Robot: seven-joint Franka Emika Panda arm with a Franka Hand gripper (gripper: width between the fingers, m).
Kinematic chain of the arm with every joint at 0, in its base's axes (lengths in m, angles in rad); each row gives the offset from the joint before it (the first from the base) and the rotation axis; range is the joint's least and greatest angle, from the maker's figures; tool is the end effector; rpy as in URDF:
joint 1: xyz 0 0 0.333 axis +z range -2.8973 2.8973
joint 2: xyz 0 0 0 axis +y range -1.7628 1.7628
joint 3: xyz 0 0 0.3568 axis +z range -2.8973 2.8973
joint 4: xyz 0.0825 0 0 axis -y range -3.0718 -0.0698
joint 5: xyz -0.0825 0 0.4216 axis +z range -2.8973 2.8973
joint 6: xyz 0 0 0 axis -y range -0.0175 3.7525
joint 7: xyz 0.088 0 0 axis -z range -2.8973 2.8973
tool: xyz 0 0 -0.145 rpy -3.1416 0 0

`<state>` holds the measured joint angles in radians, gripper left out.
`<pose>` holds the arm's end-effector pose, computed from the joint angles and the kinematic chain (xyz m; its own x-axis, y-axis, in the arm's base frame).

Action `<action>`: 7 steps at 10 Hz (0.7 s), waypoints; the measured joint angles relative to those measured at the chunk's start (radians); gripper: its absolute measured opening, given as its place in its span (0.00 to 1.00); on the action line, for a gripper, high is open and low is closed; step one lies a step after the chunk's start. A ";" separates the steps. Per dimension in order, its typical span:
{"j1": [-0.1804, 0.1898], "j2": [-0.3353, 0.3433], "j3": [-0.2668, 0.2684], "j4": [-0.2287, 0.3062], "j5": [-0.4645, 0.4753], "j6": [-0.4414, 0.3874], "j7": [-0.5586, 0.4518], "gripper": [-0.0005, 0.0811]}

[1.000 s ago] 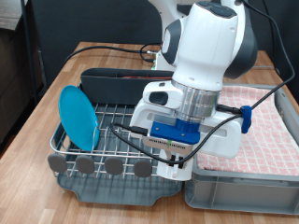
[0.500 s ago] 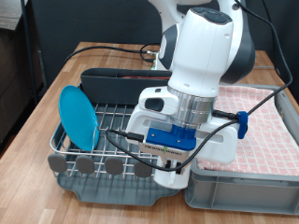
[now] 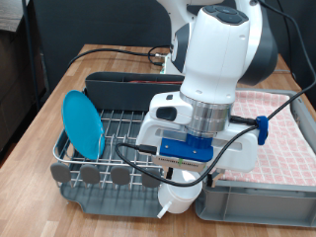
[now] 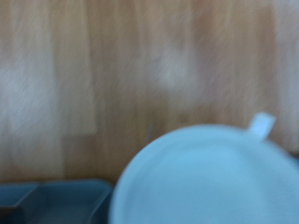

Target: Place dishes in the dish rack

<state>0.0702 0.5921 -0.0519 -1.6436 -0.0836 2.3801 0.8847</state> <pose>0.7582 0.0153 0.2577 0.6852 -0.7100 0.1623 -0.7131 -0.6994 -0.0490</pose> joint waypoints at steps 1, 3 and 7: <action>-0.015 0.000 0.024 0.033 0.033 -0.071 -0.033 0.90; -0.013 -0.004 0.033 0.063 0.041 -0.106 -0.029 0.97; 0.011 -0.076 0.037 0.079 0.040 -0.249 0.030 0.99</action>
<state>0.0807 0.5159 -0.0147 -1.5646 -0.0440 2.1315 0.9149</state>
